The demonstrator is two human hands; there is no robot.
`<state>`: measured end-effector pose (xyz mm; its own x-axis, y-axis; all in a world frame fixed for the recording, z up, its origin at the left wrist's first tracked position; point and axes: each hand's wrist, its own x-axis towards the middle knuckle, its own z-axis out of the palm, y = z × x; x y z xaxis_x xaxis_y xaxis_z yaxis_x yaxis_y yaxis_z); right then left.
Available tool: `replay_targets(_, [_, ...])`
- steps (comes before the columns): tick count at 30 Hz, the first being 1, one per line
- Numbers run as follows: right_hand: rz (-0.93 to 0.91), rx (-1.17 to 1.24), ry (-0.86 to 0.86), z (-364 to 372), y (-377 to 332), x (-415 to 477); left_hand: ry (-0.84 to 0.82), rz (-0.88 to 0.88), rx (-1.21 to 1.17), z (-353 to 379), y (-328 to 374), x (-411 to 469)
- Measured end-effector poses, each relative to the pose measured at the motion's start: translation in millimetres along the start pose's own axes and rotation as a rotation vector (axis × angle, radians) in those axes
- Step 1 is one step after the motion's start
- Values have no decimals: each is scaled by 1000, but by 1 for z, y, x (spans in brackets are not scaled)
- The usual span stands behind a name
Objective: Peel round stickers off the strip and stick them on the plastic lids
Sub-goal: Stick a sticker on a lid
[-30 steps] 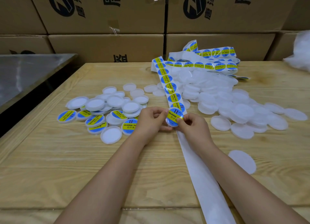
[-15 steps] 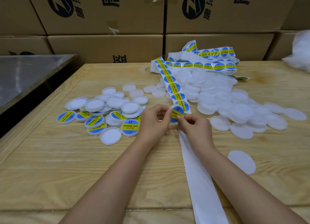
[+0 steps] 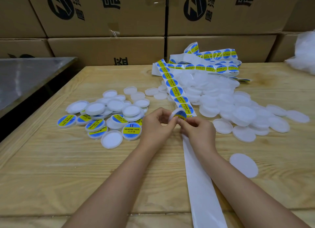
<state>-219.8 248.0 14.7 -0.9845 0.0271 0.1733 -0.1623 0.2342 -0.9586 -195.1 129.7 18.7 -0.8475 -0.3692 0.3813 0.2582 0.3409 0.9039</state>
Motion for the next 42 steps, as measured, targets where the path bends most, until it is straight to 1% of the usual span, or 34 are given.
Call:
replay_targets(7, [56, 53, 11, 2, 1, 0, 18, -61, -93, 0, 3, 1])
replay_targets(9, [65, 62, 33, 4, 2, -1, 8, -114, -140, 0, 4, 0])
replay_targets(12, [49, 30, 58, 5, 3, -2, -17, -210, -272, 1, 5, 1])
replay_targets(15, [72, 134, 32, 5, 2, 1, -22, -303, -390, 1, 5, 2])
replay_targets(19, [-48, 159, -53, 7, 3, 0, -82, -448, -525, 0, 3, 4])
replay_targets(23, [-67, 174, -8, 4, 4, 1, -179, -441, -495, 0, 2, 5])
replay_targets(28, [-41, 149, 37, 2, 6, 2, -267, -473, -504, -3, 5, 5])
replay_targets(32, [-2, 125, 65, 1, 5, 3, -338, -459, -478, -4, 7, 3])
replay_targets(37, [45, 79, 63, 2, 2, 2, -365, -451, -466, -3, 7, 4])
replay_targets(42, [32, 15, 46, 4, 3, 1, -374, -489, -473, -3, 5, 7])
